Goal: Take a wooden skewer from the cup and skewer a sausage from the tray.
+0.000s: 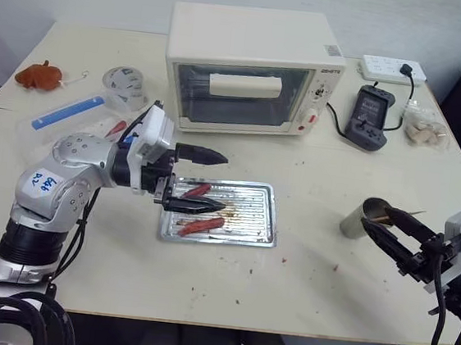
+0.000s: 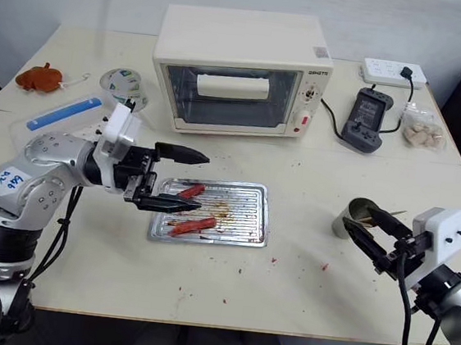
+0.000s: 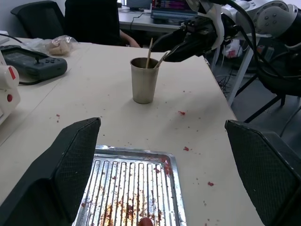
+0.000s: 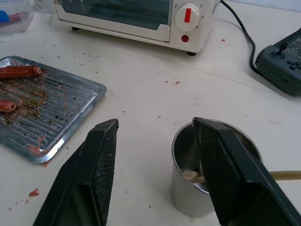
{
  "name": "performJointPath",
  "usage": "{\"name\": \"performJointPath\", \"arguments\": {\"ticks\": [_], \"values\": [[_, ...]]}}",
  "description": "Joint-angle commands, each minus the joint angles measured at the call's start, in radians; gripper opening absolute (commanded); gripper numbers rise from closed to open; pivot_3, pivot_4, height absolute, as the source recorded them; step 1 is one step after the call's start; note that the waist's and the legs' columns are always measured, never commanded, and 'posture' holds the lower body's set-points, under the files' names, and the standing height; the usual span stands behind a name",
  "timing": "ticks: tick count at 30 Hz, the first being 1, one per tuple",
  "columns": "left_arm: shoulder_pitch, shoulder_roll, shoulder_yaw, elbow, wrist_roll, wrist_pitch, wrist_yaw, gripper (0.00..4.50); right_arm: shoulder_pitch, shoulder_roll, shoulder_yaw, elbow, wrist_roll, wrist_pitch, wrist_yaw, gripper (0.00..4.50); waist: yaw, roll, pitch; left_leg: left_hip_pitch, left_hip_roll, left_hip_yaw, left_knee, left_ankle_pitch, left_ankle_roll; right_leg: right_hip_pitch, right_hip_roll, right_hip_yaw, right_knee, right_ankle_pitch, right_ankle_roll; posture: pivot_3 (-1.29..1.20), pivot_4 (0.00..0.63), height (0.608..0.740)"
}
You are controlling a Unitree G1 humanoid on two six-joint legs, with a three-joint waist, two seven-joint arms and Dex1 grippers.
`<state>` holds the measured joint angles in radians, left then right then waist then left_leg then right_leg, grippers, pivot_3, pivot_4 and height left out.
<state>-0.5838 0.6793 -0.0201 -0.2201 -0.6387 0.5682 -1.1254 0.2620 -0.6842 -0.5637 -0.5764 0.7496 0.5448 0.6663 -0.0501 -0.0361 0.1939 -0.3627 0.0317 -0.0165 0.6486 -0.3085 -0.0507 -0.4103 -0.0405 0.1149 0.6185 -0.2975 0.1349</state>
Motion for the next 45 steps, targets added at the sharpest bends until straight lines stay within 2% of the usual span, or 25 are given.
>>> {"name": "performJointPath", "arguments": {"ticks": [1,4,9,15,20,25,27,30,33,34,38,42,45], "values": [[-0.030,-0.008,0.000,0.007,0.013,-0.024,-0.007,4.50,-0.007,0.015,-0.006,0.011,-0.008,-0.029,-0.006,2.41,0.000,0.000,0.000,0.000,0.000,0.000,0.000,0.000,0.000,0.000,0.000,0.000,0.000,0.000,0.000,0.00,0.150,0.740],[-0.041,-0.013,-0.002,0.018,0.020,-0.029,-0.014,4.50,-0.013,0.023,0.005,0.021,-0.016,-0.035,-0.008,1.73,0.001,0.000,0.000,0.000,0.000,0.000,0.000,0.000,0.000,0.000,0.000,0.000,0.000,0.000,0.000,0.00,0.150,0.740],[-0.056,-0.020,-0.008,0.033,0.029,-0.038,-0.025,4.50,-0.028,0.027,-0.004,0.020,-0.014,-0.037,-0.015,0.05,0.000,0.000,0.000,0.000,0.000,0.000,0.000,0.000,0.000,0.000,0.000,0.000,0.000,0.000,0.000,0.00,0.150,0.740],[-0.063,-0.032,-0.012,0.049,0.039,-0.054,-0.035,4.50,-0.071,-0.048,-0.091,-0.038,0.076,0.038,-0.046,0.02,-0.001,0.000,0.000,0.000,0.000,0.000,0.001,0.000,0.000,0.000,0.000,0.000,0.001,0.000,0.000,0.00,0.150,0.740],[-0.065,-0.053,-0.018,0.065,0.051,-0.083,-0.040,4.50,-0.136,-0.238,-0.261,-0.072,0.285,0.195,-0.057,0.02,0.000,0.002,0.001,0.000,0.000,0.000,0.001,0.000,0.001,0.000,0.000,0.000,0.002,0.000,0.001,0.00,0.150,0.740],[-0.060,-0.080,-0.013,0.067,0.053,-0.098,-0.029,4.50,-0.234,-0.496,-0.442,0.025,0.540,0.386,-0.010,0.02,0.003,0.003,0.002,-0.002,0.000,-0.001,0.001,0.001,0.001,0.000,0.000,0.000,0.001,0.000,0.001,0.00,0.150,0.740],[-0.059,-0.092,-0.008,0.064,0.050,-0.098,-0.018,4.50,-0.296,-0.566,-0.445,0.100,0.679,0.441,-0.049,0.02,0.004,0.002,0.002,-0.003,0.000,-0.001,0.002,0.001,0.001,0.000,0.000,0.000,0.000,0.001,0.001,0.00,0.150,0.740],[-0.057,-0.117,0.004,0.055,0.044,-0.097,0.016,4.50,-0.368,-0.622,-0.367,0.196,0.968,0.447,-0.176,0.02,0.008,0.002,0.002,-0.004,0.000,-0.001,0.002,0.000,0.001,0.000,0.000,-0.001,-0.001,0.001,0.001,0.00,0.150,0.740],[-0.063,-0.155,0.031,0.050,0.030,-0.098,0.073,4.50,-0.414,-0.598,-0.219,0.188,1.181,0.372,-0.304,0.02,0.012,0.002,0.002,-0.006,0.000,-0.001,0.003,0.000,0.002,-0.001,0.000,-0.001,-0.002,0.001,0.002,0.00,0.150,0.740],[-0.066,-0.173,0.042,0.049,0.026,-0.104,0.097,4.50,-0.463,-0.545,-0.141,0.175,1.208,0.339,-0.346,0.02,0.011,0.002,0.002,-0.006,0.000,-0.001,0.004,0.000,0.002,-0.002,0.000,0.000,-0.002,0.001,0.002,0.00,0.150,0.740],[-0.069,-0.221,0.059,0.033,0.023,-0.102,0.160,4.50,-0.612,-0.349,0.039,0.146,1.223,0.279,-0.479,0.02,0.013,0.001,0.002,-0.007,0.000,-0.001,0.005,0.000,0.002,-0.003,0.000,0.000,0.000,0.002,0.003,0.00,0.150,0.740],[-0.059,-0.257,0.065,-0.007,-0.009,-0.073,0.205,4.50,-0.698,-0.195,0.127,0.124,1.223,0.243,-0.596,0.02,0.021,0.002,0.003,-0.008,0.000,-0.001,0.006,0.000,0.002,-0.005,0.000,0.000,0.001,0.002,0.003,0.00,0.150,0.740],[-0.046,-0.267,0.063,-0.044,-0.026,-0.057,0.227,4.50,-0.726,-0.120,0.152,0.113,1.223,0.231,-0.649,0.02,0.022,0.002,0.003,-0.009,0.000,-0.002,0.005,0.000,0.002,-0.006,0.000,-0.001,0.001,0.002,0.003,0.00,0.150,0.740]]}}
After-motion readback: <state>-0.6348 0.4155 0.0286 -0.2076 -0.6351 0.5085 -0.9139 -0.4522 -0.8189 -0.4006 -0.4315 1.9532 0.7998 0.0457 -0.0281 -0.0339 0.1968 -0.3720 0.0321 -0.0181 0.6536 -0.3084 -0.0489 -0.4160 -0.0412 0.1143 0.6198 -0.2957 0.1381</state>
